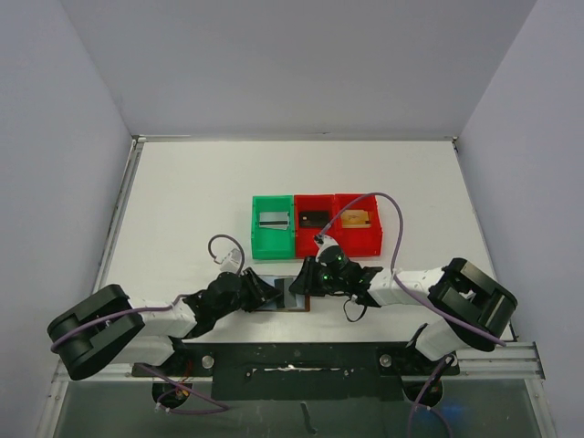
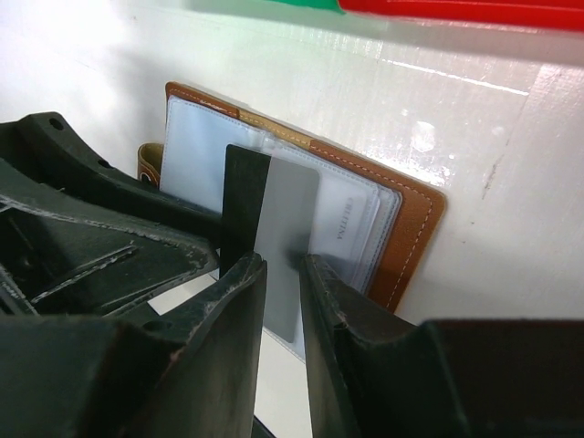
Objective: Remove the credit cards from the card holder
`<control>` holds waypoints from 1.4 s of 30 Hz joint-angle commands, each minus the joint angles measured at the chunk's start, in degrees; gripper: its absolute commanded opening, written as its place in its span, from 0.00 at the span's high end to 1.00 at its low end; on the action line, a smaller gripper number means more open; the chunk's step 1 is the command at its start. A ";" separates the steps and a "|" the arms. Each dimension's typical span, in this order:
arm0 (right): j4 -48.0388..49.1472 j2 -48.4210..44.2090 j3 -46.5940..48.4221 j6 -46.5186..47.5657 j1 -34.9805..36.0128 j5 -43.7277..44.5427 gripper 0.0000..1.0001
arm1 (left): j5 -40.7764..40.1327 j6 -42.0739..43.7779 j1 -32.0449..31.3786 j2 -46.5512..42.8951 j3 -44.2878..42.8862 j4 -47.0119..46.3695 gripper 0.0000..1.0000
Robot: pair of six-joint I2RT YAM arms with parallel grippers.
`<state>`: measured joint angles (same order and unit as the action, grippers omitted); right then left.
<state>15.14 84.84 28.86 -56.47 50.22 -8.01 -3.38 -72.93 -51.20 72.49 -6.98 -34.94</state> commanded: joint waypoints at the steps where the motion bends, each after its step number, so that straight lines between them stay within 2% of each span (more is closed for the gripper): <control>1: -5.20 1.38 -1.82 0.69 0.15 0.10 0.76 | 1.58 -0.38 0.04 2.00 1.46 -1.75 0.74; 5: -5.74 0.82 -1.80 0.90 0.15 0.49 0.76 | 1.96 -1.33 0.02 2.30 1.81 -3.92 0.84; 8: -6.01 0.49 -1.79 1.09 0.13 0.64 0.76 | 2.22 -1.30 0.03 2.01 1.57 -3.92 0.99; 9: -6.26 0.37 -1.87 1.14 0.14 0.88 0.77 | 2.28 -1.34 0.04 1.85 1.46 -3.54 1.00; 14: -9.09 -0.42 -1.39 1.72 -0.05 2.83 0.77 | 1.22 -0.36 0.04 -0.59 0.23 2.52 1.00; 23: -16.49 -4.50 6.27 7.58 0.19 4.15 0.75 | -1.19 1.45 0.29 -7.90 -0.38 12.17 1.00; 30: -13.93 -3.00 11.27 9.43 1.58 -0.69 0.73 | -0.34 1.60 0.34 -8.93 -0.40 11.28 1.00; 38: -10.13 3.00 8.07 3.60 1.83 -1.63 0.72 | 0.46 1.52 0.49 -8.93 -0.32 9.47 1.00; 42: -6.95 3.89 3.92 0.81 2.03 -2.14 0.72 | 1.37 0.65 0.65 -8.52 1.05 5.82 0.85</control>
<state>5.41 88.03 36.42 -52.69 51.83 -10.07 -2.98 -72.79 -50.89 64.18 -6.04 -24.45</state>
